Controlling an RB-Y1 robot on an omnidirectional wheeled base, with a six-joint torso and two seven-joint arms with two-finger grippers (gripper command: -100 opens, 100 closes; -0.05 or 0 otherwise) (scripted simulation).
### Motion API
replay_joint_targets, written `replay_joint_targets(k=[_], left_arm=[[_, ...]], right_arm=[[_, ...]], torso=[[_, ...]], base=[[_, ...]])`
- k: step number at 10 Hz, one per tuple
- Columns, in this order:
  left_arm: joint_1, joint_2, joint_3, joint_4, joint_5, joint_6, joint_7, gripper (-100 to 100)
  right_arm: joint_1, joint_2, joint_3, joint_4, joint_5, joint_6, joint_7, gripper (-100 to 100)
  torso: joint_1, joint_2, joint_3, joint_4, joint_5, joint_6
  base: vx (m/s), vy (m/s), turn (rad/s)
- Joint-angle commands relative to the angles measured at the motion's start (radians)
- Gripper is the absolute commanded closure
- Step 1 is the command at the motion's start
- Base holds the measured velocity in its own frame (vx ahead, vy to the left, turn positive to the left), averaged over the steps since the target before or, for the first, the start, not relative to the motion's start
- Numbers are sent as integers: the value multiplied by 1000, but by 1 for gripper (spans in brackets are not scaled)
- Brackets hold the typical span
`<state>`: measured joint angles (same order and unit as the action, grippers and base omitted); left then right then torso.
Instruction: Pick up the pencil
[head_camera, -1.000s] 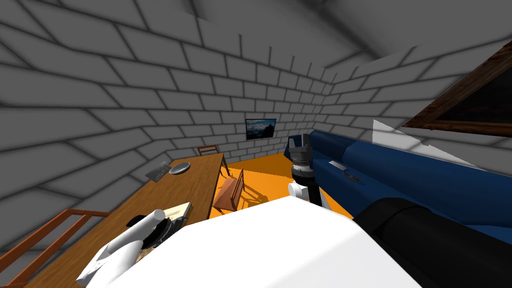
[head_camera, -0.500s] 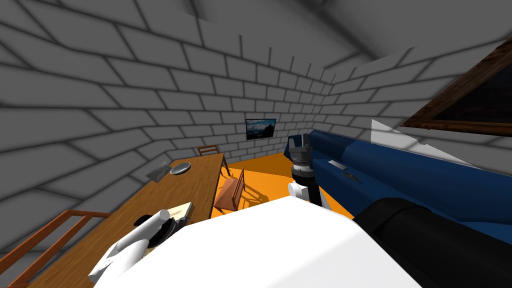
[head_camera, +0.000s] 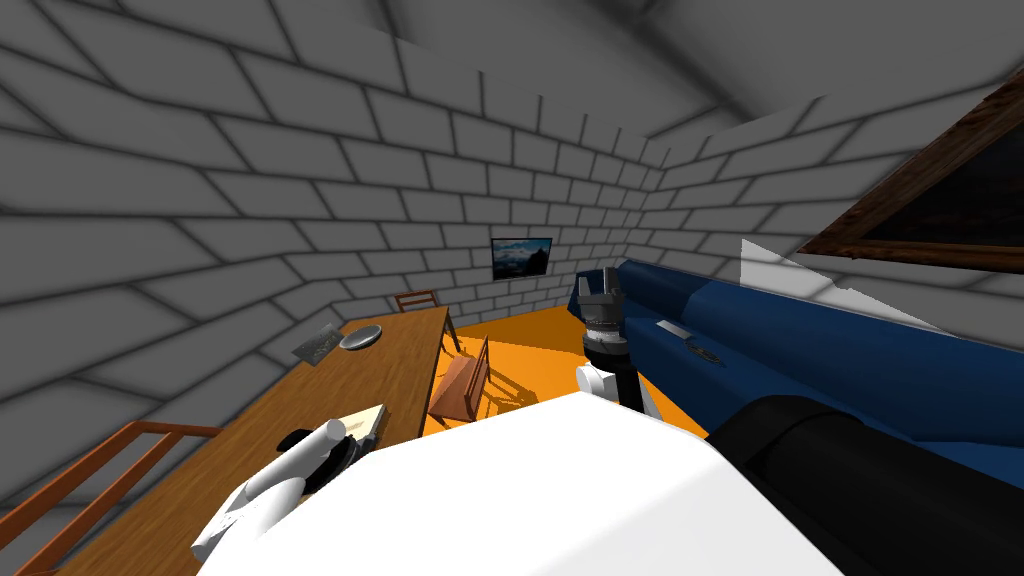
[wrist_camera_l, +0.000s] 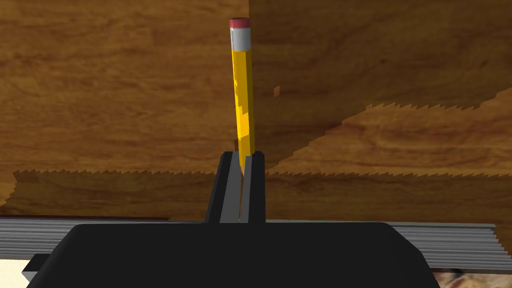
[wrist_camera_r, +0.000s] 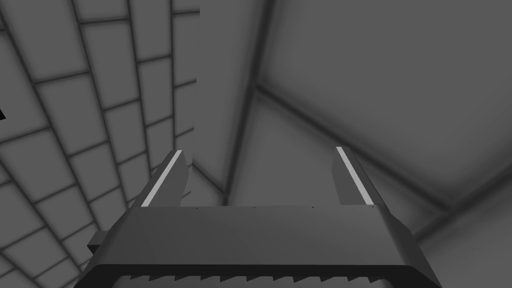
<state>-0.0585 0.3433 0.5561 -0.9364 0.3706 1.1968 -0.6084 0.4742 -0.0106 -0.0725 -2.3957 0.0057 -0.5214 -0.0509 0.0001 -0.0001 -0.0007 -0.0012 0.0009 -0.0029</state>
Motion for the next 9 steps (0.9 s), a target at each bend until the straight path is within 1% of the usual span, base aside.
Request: replay_joint_targets(k=[1,3,4,5,6,7,8,9], left_arm=[[0,0,0,0,0,0,0,100],[2,0,0,1,0,1,0,100],[1,0,0,1,0,1,0,0],[0,16,16,-19,4,35,-11,100],[1,20,20,-25,5,44,-14,100],[3,32,33,-44,8,72,-23,100],[7,23,26,-45,6,59,-16,100],[7,24,27,-47,6,64,-17,0]], right_arm=[[0,0,0,0,0,0,0,0],[0,0,0,0,0,0,0,0],[0,0,0,0,0,0,0,0],[0,0,0,0,0,0,0,0],[0,0,0,0,0,0,0,0],[0,0,0,0,0,0,0,0],[0,0,0,0,0,0,0,0],[0,0,0,0,0,0,0,0]], torso=[[0,0,0,0,0,0],[0,-1,0,1,0,1],[0,-1,0,1,0,1],[0,-1,0,1,0,1],[0,-1,0,1,-1,0],[-1,-1,0,1,-1,1],[-2,0,0,1,-1,1],[-1,0,0,1,0,1]], base=[[-4,-1,14],[0,0,0],[0,0,0],[4,-13,9],[5,-26,14],[-3,-39,19],[-2,-17,8],[0,0,0]])
